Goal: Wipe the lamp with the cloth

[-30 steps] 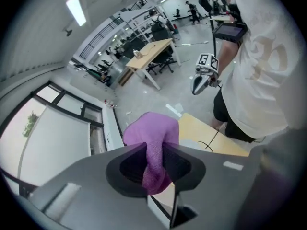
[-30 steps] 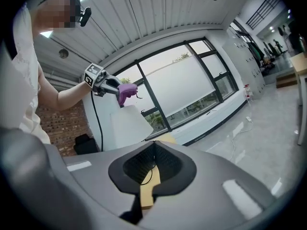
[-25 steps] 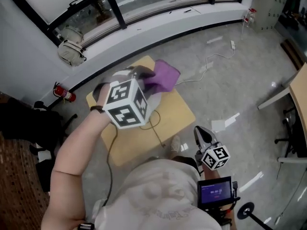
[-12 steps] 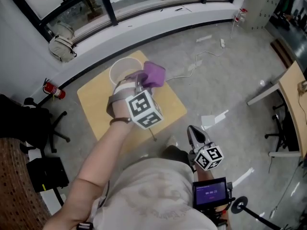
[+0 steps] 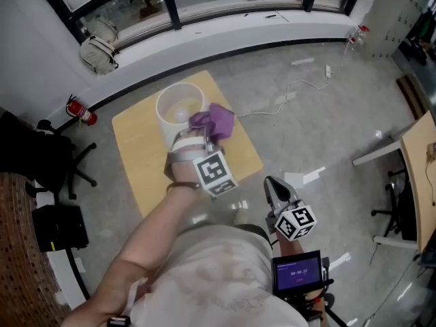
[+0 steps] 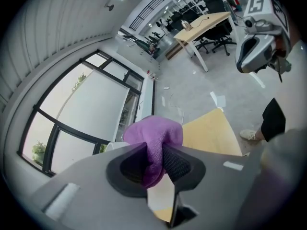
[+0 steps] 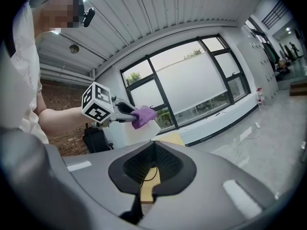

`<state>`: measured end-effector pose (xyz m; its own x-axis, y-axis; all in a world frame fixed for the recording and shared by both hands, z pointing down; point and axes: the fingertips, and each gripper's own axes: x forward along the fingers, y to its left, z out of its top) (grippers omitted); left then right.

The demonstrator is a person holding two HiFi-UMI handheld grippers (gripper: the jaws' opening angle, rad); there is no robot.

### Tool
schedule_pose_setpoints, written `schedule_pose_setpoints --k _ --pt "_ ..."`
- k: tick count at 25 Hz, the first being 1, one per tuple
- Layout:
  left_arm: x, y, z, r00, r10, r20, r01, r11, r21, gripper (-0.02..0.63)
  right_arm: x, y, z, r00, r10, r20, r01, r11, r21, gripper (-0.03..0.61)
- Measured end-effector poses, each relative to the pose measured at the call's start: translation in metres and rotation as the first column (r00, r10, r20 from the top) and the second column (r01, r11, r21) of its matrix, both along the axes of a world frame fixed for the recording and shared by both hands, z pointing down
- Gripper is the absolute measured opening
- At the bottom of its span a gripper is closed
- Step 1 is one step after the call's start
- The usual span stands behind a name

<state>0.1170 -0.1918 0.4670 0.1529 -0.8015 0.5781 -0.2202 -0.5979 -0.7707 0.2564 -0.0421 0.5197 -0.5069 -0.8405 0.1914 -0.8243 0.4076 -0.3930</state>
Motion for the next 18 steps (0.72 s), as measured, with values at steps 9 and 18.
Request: schedule_pose_setpoints --k 9,18 --pt "0.001 0.016 0.081 0.997 -0.079 -0.028 0.072 0.98 -0.184 0.084 0.019 -0.032 0.007 0.995 -0.099 0.007 0.099 0.995 -0.022 0.014" --pt "-0.001 0.04 0.124 0.979 -0.191 -0.075 0.152 0.919 -0.364 0.085 0.037 -0.052 0.016 0.982 -0.188 0.019 0.189 0.981 -0.034 0.014"
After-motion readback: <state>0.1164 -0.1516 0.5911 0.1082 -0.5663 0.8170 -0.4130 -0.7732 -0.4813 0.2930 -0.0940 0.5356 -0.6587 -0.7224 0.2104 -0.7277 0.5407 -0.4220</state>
